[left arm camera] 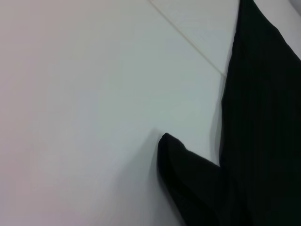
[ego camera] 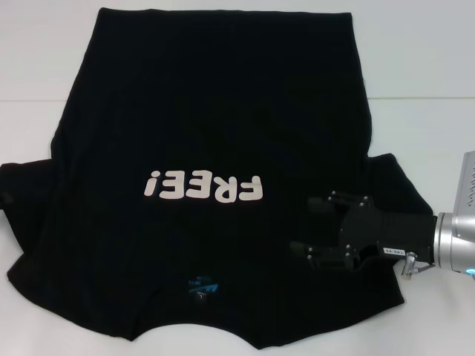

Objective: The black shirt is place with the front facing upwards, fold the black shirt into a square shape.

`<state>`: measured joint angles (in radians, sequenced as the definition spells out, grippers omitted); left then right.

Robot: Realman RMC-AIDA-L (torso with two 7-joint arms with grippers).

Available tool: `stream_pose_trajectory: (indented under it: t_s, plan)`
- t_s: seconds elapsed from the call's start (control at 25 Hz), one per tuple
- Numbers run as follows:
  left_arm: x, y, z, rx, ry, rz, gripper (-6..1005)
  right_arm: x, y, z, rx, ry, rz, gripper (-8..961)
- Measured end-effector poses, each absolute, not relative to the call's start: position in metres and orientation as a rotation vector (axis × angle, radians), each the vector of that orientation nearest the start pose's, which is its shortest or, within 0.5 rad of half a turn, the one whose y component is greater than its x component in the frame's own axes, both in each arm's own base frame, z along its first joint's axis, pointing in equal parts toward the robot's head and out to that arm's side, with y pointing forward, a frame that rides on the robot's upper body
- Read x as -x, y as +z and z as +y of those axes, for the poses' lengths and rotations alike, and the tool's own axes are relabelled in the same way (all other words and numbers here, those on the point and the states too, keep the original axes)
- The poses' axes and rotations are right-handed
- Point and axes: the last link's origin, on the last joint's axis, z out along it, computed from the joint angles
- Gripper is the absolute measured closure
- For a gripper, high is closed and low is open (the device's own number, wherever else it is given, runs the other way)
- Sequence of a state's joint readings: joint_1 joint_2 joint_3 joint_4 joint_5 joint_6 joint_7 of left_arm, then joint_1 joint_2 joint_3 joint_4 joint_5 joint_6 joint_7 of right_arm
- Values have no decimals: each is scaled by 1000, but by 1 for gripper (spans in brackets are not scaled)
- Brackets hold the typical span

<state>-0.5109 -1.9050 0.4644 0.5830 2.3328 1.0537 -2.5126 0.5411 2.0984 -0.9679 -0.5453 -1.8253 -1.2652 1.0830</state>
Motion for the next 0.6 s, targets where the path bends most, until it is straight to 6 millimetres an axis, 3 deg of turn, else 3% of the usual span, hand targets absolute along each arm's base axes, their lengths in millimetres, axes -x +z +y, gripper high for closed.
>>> stream_pose_trajectory:
  t_s: [0.6]
  plan:
    - [374,131,364,1557,-574,-1798,981,-261,-51,339,2717,509,310,64]
